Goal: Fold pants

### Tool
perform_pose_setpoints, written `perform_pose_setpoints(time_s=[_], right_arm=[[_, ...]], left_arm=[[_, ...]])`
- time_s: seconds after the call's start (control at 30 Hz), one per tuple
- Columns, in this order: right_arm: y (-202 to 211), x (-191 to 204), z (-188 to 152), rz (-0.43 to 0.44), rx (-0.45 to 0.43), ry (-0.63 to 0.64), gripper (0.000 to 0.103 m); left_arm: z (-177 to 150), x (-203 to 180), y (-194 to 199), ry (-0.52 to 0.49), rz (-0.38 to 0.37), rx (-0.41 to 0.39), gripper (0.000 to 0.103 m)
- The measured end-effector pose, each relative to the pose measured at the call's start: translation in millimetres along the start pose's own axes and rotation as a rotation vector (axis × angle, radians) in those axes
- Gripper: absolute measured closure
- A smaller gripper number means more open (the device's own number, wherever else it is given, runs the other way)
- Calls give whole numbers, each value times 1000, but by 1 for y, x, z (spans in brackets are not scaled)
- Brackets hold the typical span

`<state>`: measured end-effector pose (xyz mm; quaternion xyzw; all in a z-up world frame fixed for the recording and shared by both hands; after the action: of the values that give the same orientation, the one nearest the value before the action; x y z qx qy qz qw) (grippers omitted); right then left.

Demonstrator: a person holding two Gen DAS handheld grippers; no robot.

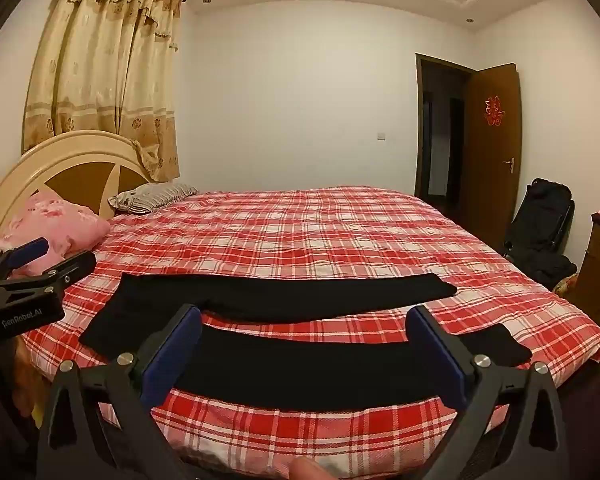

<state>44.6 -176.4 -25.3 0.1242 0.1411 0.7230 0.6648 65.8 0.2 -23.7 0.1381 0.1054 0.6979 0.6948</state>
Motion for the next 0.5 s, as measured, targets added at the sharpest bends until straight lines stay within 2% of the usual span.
perform_pose_setpoints(time_s=[0.1, 0.5], right_arm=[[0, 0, 0, 0, -3, 0, 1], [-2, -1, -1, 2, 0, -2, 1]], left_arm=[[0, 0, 2, 6, -4, -19, 0], [1, -2, 0, 5, -9, -4, 0]])
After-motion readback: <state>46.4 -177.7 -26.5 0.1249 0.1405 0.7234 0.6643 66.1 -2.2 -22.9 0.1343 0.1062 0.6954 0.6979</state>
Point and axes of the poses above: each gripper's, at about its wrist camera, not at the fingertips, and y roughly against the way its jaws point, x to its left, z to its top, the point moved 7 cm from there along -y, roughly the way its jaws point
